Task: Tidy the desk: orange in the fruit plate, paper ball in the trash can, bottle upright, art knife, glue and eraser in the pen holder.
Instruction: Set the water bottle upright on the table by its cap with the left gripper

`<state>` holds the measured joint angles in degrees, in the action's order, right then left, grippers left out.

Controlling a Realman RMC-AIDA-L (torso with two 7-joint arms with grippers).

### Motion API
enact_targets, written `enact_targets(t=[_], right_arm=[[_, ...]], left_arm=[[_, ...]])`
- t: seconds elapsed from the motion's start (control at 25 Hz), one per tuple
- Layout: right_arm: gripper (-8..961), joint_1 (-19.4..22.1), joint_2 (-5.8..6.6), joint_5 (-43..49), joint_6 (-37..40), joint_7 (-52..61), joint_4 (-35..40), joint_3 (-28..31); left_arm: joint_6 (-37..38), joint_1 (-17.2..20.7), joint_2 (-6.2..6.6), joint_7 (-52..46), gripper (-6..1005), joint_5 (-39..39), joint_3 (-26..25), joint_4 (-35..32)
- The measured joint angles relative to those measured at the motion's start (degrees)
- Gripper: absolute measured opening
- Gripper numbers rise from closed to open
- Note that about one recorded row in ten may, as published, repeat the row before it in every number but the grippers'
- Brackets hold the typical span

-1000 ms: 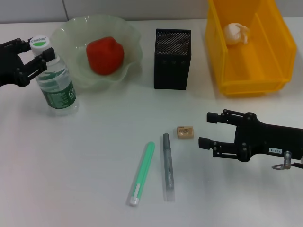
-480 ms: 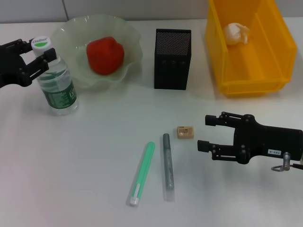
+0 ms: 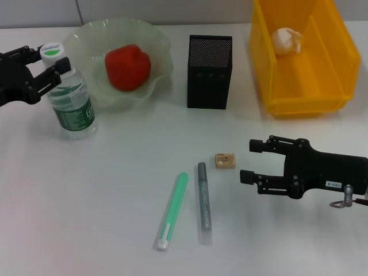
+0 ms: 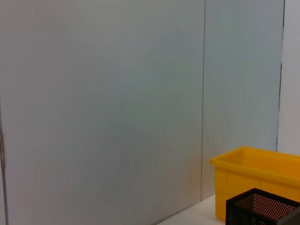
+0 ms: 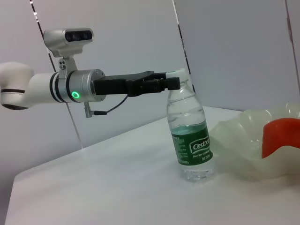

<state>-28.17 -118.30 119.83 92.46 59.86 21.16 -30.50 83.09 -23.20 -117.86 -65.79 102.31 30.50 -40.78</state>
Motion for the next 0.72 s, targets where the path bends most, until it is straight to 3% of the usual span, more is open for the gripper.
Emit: enact_targets(t=[0.72], right_arm=[[775, -0.4, 0.00, 0.0, -0.1, 0.0, -0.3, 0.0]], left_arm=[[-0.2, -0.1, -0.18, 0.5, 590, 0.1, 0.1, 0.0]])
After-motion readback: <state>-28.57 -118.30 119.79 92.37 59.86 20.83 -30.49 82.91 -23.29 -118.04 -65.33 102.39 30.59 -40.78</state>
